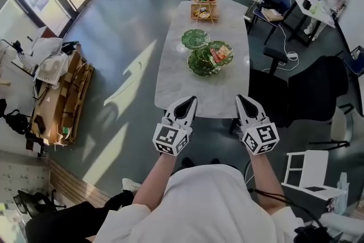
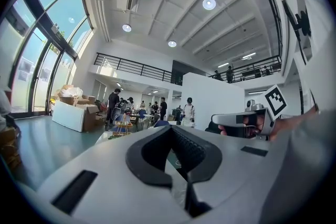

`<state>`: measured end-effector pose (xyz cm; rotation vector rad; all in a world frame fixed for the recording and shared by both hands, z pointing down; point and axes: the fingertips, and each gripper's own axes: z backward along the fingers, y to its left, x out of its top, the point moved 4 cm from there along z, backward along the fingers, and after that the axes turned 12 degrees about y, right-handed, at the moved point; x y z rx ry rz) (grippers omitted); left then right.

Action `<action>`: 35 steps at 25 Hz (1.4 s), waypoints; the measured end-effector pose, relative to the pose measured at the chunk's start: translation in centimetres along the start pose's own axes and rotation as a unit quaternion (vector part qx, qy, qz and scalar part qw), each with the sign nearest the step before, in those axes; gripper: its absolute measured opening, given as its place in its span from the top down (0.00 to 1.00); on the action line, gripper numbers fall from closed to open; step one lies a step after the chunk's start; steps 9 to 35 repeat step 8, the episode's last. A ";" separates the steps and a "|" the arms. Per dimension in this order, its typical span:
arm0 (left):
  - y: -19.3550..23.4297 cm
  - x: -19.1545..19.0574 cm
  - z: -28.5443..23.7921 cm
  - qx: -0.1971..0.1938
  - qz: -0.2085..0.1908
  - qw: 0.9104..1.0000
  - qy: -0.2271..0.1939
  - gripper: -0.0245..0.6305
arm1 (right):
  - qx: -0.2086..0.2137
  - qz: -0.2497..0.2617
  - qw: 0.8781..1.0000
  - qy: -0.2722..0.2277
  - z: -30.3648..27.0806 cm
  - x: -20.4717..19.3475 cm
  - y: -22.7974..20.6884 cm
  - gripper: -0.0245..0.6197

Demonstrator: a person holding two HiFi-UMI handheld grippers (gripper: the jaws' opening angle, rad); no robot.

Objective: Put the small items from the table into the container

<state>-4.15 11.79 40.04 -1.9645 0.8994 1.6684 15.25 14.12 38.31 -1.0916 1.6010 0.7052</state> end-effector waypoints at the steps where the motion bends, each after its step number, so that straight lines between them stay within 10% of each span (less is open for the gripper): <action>1: 0.0 0.0 -0.1 0.000 -0.001 1.000 0.000 0.95 | 0.000 0.000 1.000 0.000 0.0 0.1 0.0 0.94; 35: 0.3 0.1 -0.3 0.000 0.000 1.000 0.000 0.95 | -0.001 0.002 1.000 0.001 -0.3 0.2 -0.2 0.94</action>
